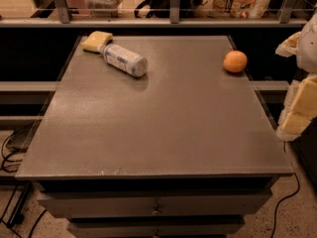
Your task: Pick orange
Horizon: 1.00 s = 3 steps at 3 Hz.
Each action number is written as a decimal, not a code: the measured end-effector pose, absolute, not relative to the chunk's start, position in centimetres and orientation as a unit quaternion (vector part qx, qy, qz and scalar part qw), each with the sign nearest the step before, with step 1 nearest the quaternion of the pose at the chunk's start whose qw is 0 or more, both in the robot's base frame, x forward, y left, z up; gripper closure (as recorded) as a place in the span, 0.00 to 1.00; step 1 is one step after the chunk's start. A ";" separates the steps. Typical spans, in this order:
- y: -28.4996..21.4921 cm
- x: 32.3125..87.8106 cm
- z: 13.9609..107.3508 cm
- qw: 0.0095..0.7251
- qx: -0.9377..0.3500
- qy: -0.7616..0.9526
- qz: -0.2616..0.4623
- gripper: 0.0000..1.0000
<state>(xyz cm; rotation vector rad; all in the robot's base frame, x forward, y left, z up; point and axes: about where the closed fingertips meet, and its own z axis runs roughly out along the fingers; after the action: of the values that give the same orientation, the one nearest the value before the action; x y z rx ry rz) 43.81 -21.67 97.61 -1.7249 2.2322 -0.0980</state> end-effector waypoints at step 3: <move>-21.3 44.5 97.6 0.173 -0.588 0.790 -0.033 0.00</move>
Offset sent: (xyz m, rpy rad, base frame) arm 0.0182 0.0084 -0.0057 0.0576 -0.0233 -0.0816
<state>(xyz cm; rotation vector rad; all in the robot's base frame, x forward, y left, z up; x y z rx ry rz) 44.53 -21.30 97.61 -1.6684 2.2401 -0.0931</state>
